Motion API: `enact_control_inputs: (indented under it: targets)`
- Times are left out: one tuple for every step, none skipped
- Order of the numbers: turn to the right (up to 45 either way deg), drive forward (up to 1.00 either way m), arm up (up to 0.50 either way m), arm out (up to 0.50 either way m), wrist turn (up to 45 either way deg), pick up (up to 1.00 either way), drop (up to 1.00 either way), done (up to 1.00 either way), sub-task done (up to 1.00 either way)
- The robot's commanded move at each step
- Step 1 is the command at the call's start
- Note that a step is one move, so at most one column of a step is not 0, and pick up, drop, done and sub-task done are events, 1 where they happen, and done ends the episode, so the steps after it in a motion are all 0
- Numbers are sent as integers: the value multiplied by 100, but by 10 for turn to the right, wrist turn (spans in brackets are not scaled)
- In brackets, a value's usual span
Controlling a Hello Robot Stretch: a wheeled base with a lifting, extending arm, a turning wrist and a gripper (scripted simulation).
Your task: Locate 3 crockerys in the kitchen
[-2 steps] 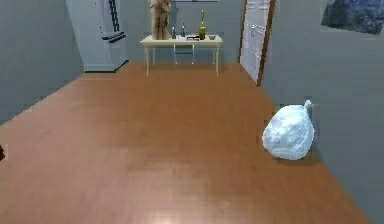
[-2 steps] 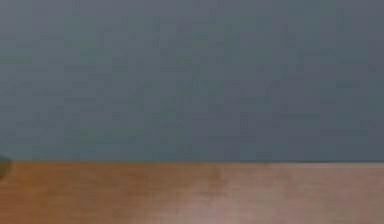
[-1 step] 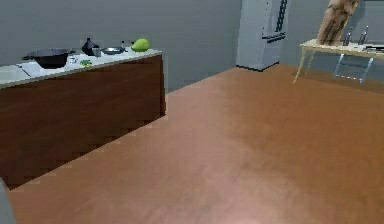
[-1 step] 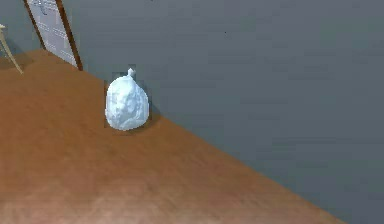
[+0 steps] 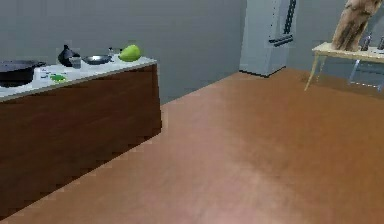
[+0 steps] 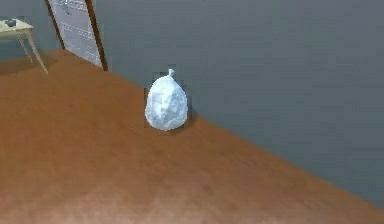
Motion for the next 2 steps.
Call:
enact_control_inputs:
  targets:
    - [-360, 0, 0, 0, 0, 0, 0, 0, 0]
    - [0, 100, 0, 0, 0, 0, 0, 0, 0]
